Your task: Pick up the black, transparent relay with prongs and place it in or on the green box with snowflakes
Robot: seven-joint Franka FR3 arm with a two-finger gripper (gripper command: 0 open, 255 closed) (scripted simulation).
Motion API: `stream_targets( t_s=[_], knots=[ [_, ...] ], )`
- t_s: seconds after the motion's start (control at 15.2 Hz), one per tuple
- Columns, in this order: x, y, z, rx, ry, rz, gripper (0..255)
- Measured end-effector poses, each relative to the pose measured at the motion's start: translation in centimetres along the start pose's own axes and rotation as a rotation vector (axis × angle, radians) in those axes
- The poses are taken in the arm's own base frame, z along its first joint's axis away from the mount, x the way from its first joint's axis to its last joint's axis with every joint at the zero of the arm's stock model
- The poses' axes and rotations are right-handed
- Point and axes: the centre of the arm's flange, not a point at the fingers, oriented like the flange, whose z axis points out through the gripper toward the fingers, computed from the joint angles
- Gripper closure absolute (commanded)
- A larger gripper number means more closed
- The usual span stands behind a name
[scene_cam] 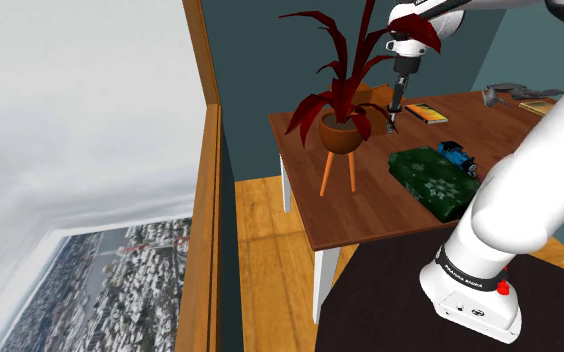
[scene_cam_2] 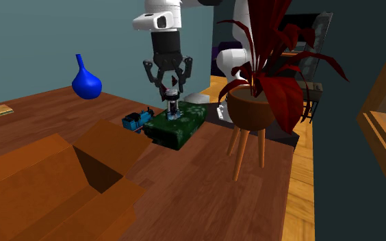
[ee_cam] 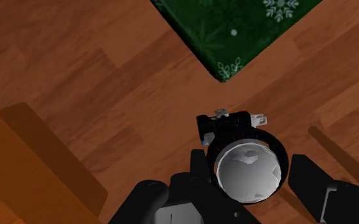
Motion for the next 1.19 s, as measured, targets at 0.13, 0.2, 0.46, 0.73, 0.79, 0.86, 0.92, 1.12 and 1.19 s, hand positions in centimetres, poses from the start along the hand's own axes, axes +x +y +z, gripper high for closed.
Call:
stream_targets(
  t_s=[0.13,0.2,0.46,0.73,0.79,0.86,0.92,1.12,1.19],
  knots=[
    [-2.2,-0.8,-0.7,0.000,0.000,0.000,255],
    [-3.6,-1.5,-0.8,0.000,0.000,0.000,255],
    [-8.9,-3.1,-2.0,-0.001,0.000,0.000,255],
    [-13.2,-4.9,-3.0,-0.002,0.000,-0.001,255],
    [-14.7,-5.4,-3.4,-0.002,0.000,-0.001,255],
    [-15.9,-5.9,-3.7,-0.002,0.000,0.000,255],
    [-17.0,-6.3,-3.9,-0.002,0.000,-0.001,255],
    [-19.4,-7.3,-3.3,-0.002,0.000,-0.001,255],
    [-19.5,-7.2,-2.8,-0.002,0.000,-0.001,255]
  ],
)
